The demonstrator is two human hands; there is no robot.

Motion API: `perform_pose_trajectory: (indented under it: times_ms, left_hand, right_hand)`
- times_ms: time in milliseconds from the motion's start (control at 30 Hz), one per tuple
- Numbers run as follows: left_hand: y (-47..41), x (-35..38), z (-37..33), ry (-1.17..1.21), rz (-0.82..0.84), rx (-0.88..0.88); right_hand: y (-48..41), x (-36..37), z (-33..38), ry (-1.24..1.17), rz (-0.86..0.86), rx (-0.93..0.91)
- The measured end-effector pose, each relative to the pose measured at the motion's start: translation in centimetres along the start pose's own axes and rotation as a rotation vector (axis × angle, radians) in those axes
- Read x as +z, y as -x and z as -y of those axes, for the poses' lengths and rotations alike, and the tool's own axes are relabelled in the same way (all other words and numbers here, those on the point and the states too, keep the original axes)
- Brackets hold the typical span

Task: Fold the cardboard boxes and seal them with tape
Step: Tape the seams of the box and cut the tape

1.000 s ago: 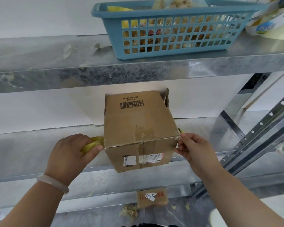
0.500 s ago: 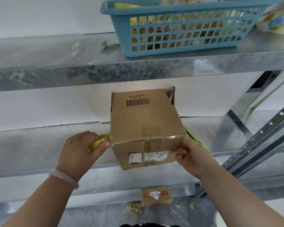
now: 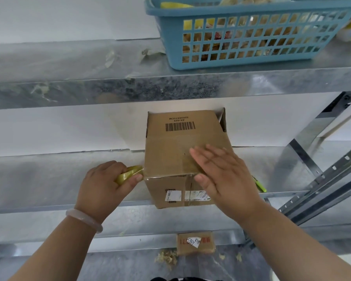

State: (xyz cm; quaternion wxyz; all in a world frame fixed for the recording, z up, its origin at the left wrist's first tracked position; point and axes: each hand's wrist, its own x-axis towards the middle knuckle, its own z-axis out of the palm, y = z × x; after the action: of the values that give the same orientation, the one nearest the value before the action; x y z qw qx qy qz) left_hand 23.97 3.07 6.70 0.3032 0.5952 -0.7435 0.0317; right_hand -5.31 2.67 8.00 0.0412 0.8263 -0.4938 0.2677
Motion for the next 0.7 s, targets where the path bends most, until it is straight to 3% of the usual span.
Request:
perform_pose_trajectory:
  times_ms: [167,533,700]
  left_hand:
    - [-1.0,-1.7,0.4,-0.062,-0.008,0.123]
    - [-1.8,-3.6,0.2,-0.107,0.035,0.198]
    - [-1.6,-3.0,0.7,-0.156,0.057,0.213]
  right_hand:
    - [-0.1,0.7,-0.6,0.108,0.075,0.005]
    - [0.2,1.0,-0.8,0.115,0.032,-0.021]
    - [0.0,1.2,-0.5,0.043,-0.067,0.022]
